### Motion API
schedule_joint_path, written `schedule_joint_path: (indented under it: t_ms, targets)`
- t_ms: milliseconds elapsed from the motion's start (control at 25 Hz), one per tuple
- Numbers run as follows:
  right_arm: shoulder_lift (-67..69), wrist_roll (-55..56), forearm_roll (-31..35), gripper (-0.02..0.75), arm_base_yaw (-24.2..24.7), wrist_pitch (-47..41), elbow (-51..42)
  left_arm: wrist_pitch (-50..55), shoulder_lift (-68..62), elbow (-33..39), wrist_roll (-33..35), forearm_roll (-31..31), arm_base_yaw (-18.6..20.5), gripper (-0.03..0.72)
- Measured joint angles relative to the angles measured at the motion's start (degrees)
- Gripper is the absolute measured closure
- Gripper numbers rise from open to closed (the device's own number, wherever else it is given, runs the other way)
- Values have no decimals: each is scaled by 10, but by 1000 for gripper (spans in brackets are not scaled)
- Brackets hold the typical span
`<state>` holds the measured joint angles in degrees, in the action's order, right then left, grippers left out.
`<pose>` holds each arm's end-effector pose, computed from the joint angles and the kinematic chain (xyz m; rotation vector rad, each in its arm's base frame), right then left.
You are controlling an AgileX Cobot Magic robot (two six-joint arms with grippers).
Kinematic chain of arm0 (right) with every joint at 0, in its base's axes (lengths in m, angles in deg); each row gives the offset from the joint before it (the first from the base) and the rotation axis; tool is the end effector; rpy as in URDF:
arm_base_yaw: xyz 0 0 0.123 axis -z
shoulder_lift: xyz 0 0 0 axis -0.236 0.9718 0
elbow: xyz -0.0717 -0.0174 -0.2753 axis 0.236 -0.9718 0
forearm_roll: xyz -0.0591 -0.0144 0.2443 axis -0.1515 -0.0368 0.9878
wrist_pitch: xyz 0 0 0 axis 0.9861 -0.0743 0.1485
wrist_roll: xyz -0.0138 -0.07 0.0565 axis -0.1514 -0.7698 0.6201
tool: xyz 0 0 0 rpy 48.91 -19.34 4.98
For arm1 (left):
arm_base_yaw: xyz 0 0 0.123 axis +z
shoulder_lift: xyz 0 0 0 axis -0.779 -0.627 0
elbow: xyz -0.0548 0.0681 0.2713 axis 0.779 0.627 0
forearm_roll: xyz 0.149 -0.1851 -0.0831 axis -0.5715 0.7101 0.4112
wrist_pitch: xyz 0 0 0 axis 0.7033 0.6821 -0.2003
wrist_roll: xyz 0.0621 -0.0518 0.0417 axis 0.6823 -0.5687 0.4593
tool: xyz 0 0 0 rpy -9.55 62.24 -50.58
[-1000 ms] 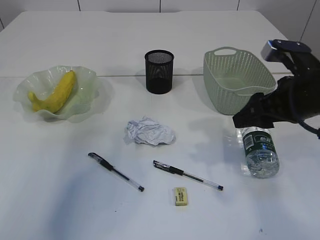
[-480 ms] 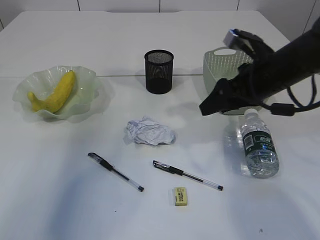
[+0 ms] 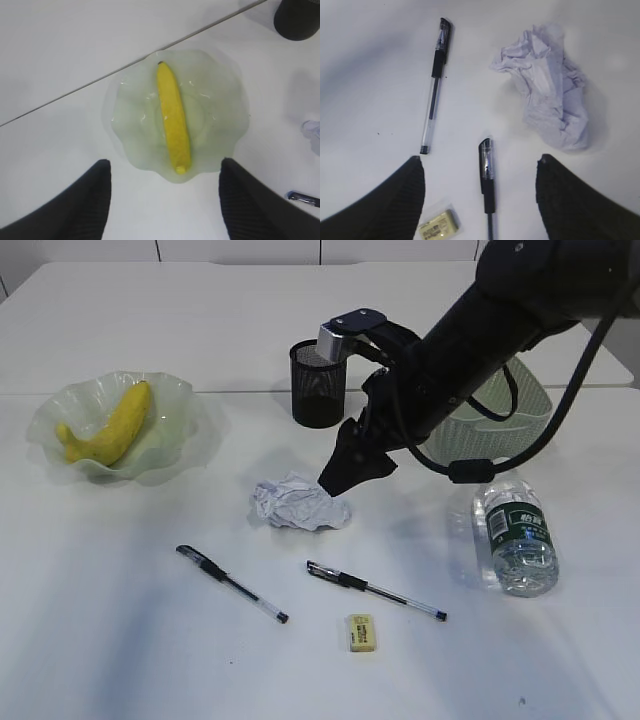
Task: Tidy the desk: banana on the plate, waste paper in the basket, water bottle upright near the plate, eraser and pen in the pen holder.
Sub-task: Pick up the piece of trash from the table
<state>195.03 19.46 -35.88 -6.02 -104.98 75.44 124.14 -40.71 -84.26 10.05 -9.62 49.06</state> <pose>0.3713 0.1806 0.2271 -1.3239 2.3366 0.6479 0.3955 -0.0192 0.4174 0.4350 2.4401 0.0485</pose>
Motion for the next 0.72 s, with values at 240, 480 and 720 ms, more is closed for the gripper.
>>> schedule_joint_path:
  t_ms: [240,480,720]
  targets:
    - [19,-4,-85,225,-4,13,36,2,0,0,0,2,0,226]
    - [66,-15,-97,225,-14,26,43,2,0,0,0,2,0,232]
    - [74,-43,-95,225,-16,70,53,2,0,0,0,4,0,233]
